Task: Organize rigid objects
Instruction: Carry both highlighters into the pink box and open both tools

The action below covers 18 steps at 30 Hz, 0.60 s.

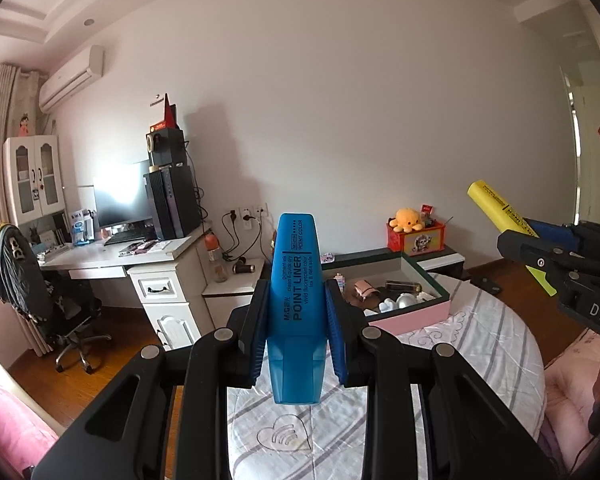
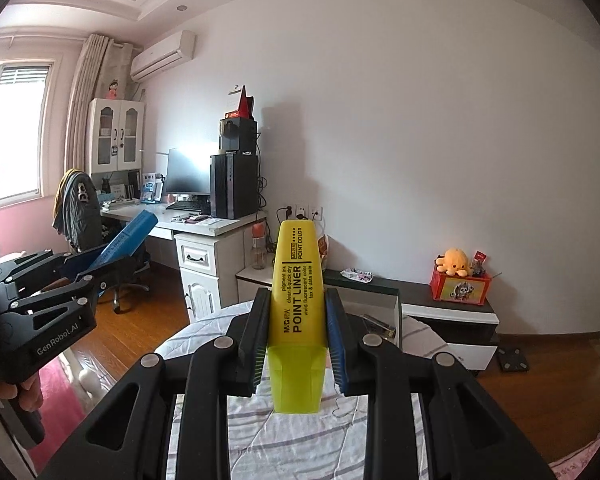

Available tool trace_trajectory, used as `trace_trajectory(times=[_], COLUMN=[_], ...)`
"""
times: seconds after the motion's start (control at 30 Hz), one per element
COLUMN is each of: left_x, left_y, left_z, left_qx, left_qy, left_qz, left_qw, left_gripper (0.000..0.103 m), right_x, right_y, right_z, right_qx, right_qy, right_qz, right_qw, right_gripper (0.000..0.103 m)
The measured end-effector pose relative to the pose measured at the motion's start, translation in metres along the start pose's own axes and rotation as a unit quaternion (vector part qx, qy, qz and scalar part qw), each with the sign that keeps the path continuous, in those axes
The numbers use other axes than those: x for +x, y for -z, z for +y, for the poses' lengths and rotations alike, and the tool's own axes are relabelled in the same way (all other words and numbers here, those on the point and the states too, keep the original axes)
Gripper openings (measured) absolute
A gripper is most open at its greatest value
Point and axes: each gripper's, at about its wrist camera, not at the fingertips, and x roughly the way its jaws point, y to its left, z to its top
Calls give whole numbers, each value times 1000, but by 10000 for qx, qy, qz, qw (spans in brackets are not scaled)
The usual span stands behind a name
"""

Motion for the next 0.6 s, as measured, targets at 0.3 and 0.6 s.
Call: trace_trajectory(times=[0.3,0.6], left_x=[48,138], left_y=[-16,-32], left_z=[-10,-28], left_qx=[121,247], left_qy=[-16,8], left_qz=[84,394], left_qw=[9999,9989], left_gripper=[27,27], right_x=[33,107], right_y=[-4,-6], right_z=[-17,-64], right_qx=[-16,86], right_qy=[30,179], right_qz=[94,413], right_qw=[10000,9989], right_gripper=[27,27])
